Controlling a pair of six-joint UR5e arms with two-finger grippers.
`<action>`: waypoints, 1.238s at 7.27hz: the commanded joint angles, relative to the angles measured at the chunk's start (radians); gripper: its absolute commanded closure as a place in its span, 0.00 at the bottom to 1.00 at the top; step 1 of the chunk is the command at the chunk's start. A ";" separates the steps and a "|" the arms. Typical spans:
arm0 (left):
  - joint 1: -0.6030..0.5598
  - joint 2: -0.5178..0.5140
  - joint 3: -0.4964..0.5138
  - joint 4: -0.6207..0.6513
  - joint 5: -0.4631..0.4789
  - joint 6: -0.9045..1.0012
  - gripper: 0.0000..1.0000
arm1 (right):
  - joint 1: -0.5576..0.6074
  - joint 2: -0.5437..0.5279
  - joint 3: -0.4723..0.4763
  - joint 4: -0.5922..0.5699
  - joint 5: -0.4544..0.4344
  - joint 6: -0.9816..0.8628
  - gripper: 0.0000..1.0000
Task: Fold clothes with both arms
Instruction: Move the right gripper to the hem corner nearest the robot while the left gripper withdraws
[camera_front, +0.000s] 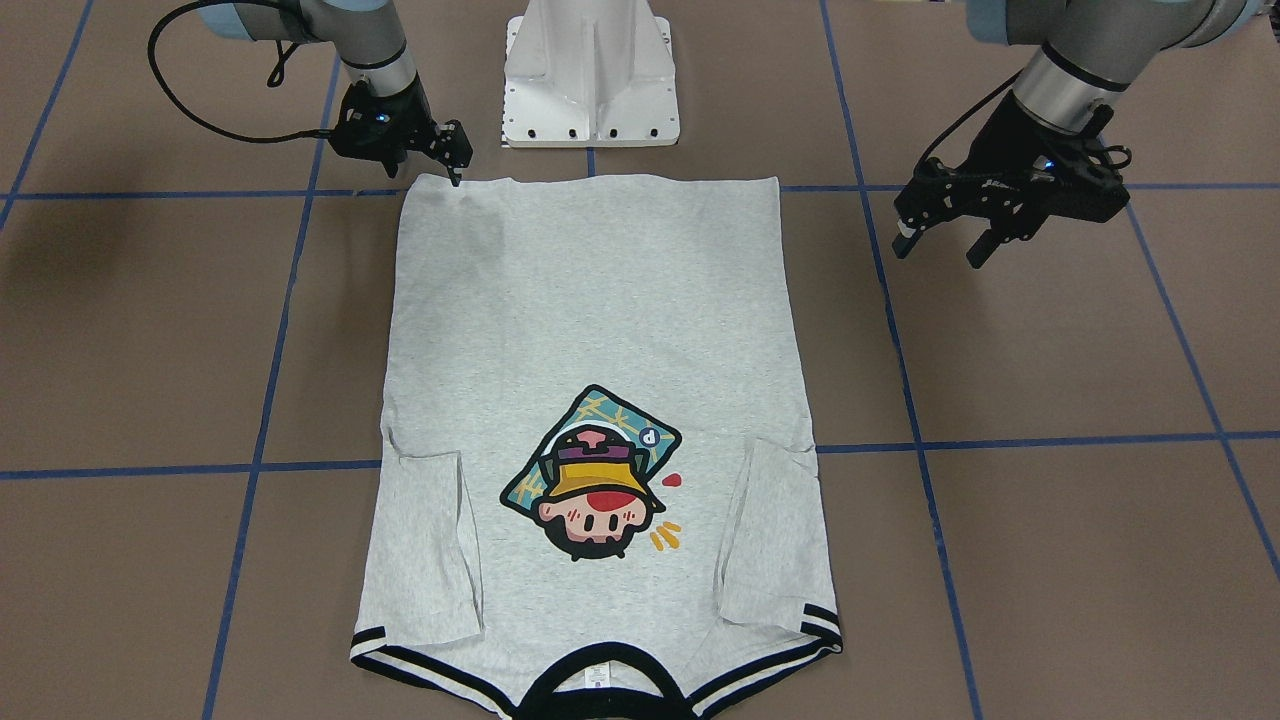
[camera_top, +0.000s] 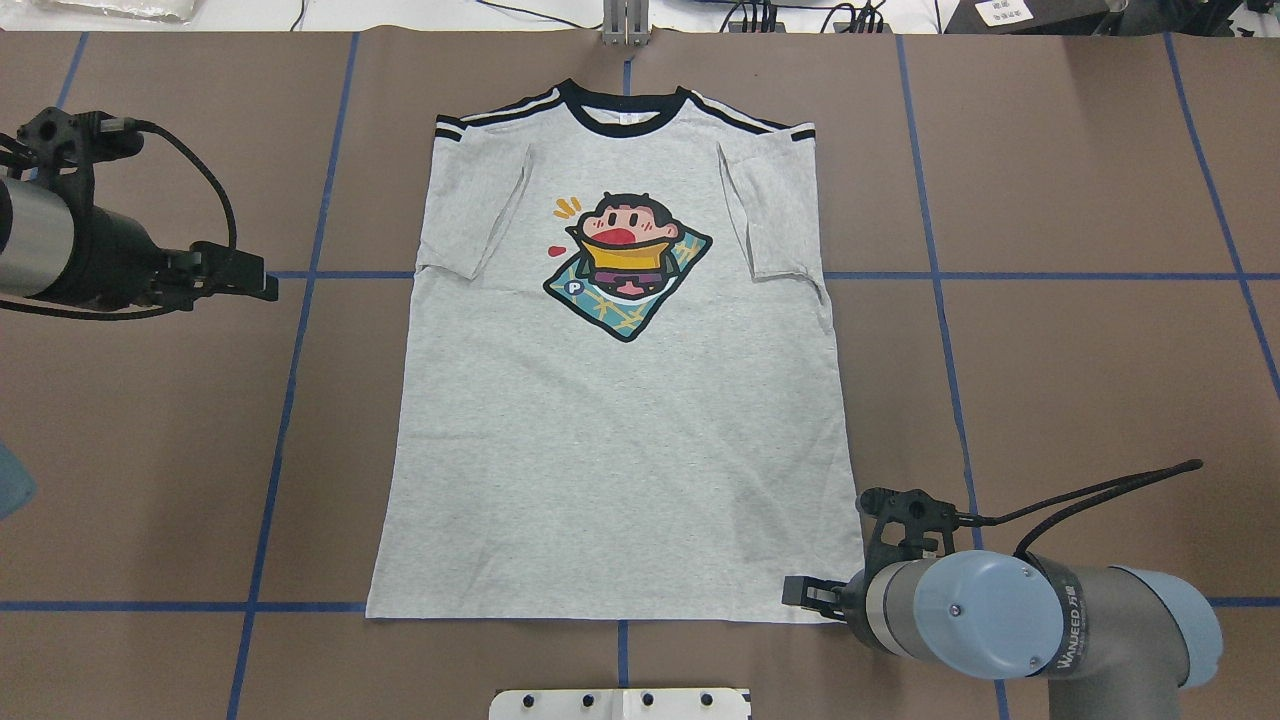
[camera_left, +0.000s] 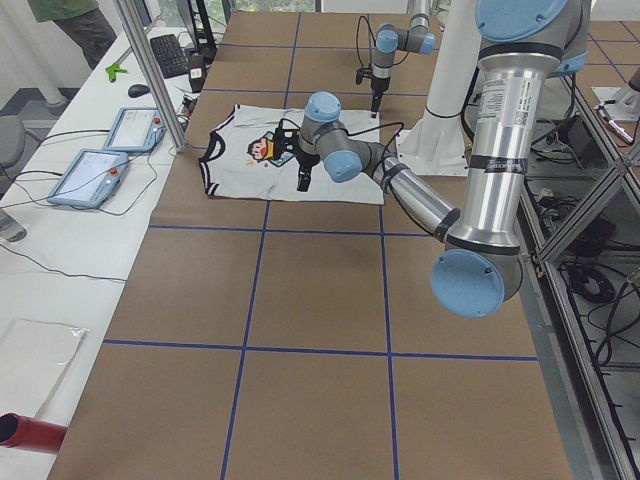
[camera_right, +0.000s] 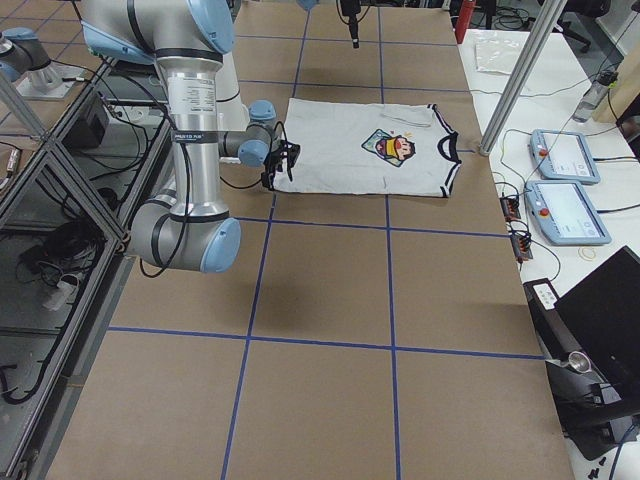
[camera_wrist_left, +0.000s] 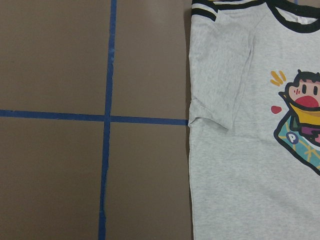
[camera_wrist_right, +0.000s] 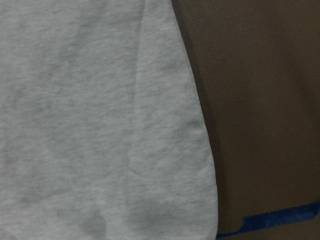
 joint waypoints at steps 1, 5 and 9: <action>0.000 0.000 -0.001 0.000 0.000 0.000 0.00 | 0.000 0.002 -0.006 -0.004 0.001 0.000 0.03; -0.002 0.002 -0.010 0.000 0.000 -0.001 0.00 | -0.001 0.005 -0.008 -0.008 0.004 0.000 0.36; 0.000 0.002 -0.010 0.002 0.000 -0.003 0.00 | 0.000 -0.001 -0.008 -0.009 0.008 0.000 0.66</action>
